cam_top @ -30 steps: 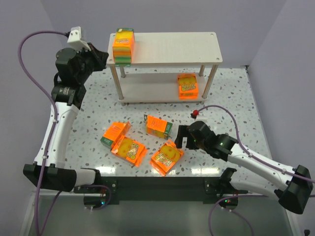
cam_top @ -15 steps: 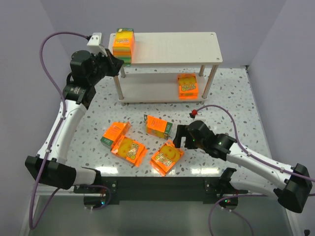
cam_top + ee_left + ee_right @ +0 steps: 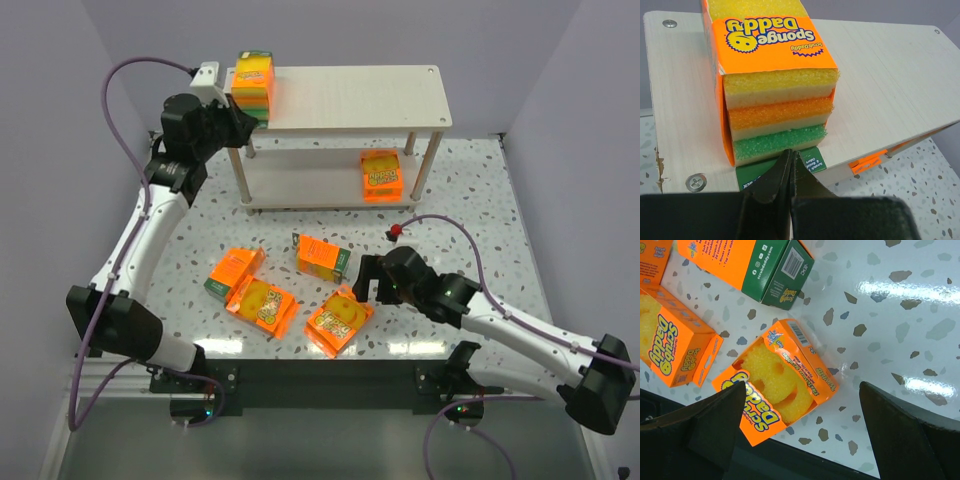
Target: Place and organize the cleaning sponges onto the shelf
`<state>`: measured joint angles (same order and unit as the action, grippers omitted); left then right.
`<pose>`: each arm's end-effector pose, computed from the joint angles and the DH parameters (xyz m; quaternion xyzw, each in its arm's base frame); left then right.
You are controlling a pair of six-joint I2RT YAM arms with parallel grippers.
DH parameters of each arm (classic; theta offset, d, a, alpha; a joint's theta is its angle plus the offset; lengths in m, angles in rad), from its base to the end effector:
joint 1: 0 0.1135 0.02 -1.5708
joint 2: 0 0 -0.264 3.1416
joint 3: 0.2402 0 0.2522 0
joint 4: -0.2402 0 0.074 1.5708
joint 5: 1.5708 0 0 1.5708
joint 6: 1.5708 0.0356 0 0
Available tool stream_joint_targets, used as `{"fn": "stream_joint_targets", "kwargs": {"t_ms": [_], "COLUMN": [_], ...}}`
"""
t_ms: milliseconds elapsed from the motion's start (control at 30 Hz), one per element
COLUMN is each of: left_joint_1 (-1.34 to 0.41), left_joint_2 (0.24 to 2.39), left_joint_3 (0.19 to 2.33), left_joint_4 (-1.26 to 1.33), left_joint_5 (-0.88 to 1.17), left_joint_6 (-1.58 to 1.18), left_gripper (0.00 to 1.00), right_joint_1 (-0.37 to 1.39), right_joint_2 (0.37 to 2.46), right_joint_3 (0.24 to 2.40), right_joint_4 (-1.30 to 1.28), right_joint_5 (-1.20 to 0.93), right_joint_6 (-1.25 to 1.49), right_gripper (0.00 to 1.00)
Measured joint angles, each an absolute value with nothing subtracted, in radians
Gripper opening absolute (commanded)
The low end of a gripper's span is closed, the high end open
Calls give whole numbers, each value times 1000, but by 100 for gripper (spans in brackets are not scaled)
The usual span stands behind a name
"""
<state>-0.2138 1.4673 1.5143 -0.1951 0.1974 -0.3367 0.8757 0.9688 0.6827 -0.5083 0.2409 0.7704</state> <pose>0.3330 -0.0795 0.4315 0.0179 0.7563 -0.2484 0.6049 0.1337 0.1470 0.2421 -0.0029 0.9200 0.1999 0.3371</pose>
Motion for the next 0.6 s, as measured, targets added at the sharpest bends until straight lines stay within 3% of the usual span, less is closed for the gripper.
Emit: {"fn": "stream_joint_targets", "kwargs": {"t_ms": [500,567,600], "left_joint_1": [-224,-224,-224], "left_joint_2": [1488,1483,1475], "left_joint_3": [1536,1536,1535], "left_joint_4": [-180,-180,-181], "left_joint_5": [175,168,165], "left_joint_6": [-337,-337,-337], "left_gripper": [1,6,17], "right_joint_1": [874,874,874], "right_joint_2": [945,936,931], "right_joint_3": [680,678,678], "right_joint_4": [-508,-508,-508], "right_joint_5": [241,240,238], "right_joint_6": [770,770,770], "right_gripper": [99,99,99]}}
